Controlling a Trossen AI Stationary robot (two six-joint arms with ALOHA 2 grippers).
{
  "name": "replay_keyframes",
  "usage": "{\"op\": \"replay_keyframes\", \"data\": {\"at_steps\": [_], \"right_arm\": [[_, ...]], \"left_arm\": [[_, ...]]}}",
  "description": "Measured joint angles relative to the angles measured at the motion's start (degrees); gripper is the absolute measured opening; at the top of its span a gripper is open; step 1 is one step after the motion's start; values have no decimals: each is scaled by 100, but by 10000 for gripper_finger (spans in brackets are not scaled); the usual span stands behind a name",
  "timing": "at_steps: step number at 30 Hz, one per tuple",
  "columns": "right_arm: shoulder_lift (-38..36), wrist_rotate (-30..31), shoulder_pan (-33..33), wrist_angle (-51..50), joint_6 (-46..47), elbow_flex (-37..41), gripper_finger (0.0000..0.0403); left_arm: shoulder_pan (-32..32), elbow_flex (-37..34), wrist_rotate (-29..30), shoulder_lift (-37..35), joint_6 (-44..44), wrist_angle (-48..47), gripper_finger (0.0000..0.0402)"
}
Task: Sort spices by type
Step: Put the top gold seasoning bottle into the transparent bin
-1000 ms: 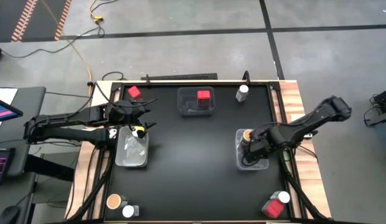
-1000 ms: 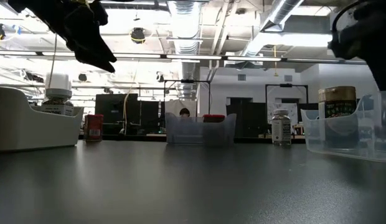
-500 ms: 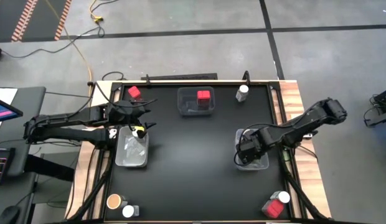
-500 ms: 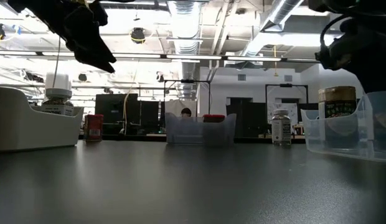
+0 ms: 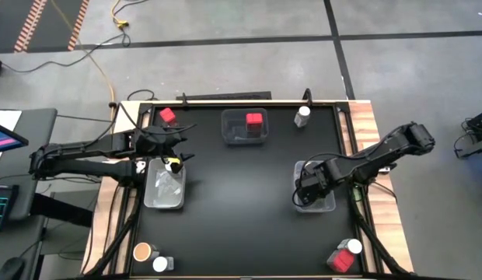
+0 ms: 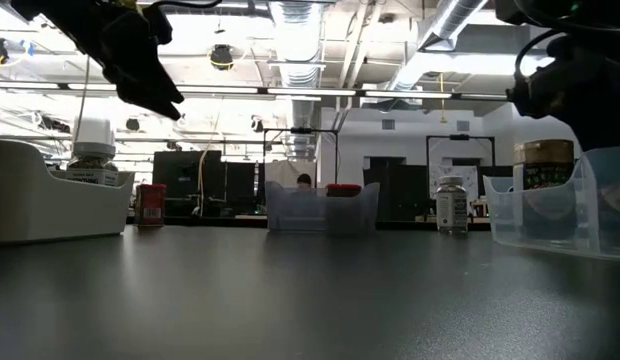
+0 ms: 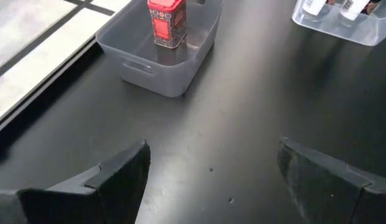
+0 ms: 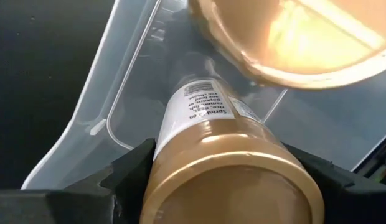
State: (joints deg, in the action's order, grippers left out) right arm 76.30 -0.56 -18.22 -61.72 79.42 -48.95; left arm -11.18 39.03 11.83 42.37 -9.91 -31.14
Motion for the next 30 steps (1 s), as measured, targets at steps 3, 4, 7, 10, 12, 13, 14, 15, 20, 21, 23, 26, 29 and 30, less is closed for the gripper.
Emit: {"op": "replay_keyframes", "data": {"at_steps": [3,4,7,10,12,13,14,15,20,21,23,26,29,30], "right_arm": [[-60,0,0,46,-39,12,324],[-91,0,0,66,-38,18,327],[-195,9,0,89,-38,28,335],[-308,23,0,62,-40,28,337],[-350,26,0,-9,-40,28,338],[-364,26,0,-64,-40,28,338],[-366,26,0,-128,-40,26,338],[-366,26,0,-213,-40,24,339],[-366,28,0,-483,-38,24,339],[-366,28,0,-489,-40,22,339],[-366,30,0,-501,-42,22,339],[-366,32,0,-509,-59,22,339],[-366,35,0,-509,-195,22,339],[-366,35,0,-509,-193,22,339]], "left_arm": [[2,0,-9,-2,-42,0,333],[2,0,-9,-1,-44,0,333],[2,0,-14,-1,-44,-6,333],[2,0,-19,-1,-44,-48,333],[2,0,-26,-1,-44,-52,333],[2,0,-26,-2,-44,-52,333],[2,0,-26,-1,-44,-52,333],[2,0,-26,0,-44,-52,333],[2,0,-28,-1,-46,-52,333],[2,0,-28,-1,-53,-52,333],[2,0,-29,-2,-66,-52,333],[2,0,-31,-1,-66,-52,333],[2,0,-31,-1,-66,-52,333],[2,0,-31,0,-66,-52,333]]}}
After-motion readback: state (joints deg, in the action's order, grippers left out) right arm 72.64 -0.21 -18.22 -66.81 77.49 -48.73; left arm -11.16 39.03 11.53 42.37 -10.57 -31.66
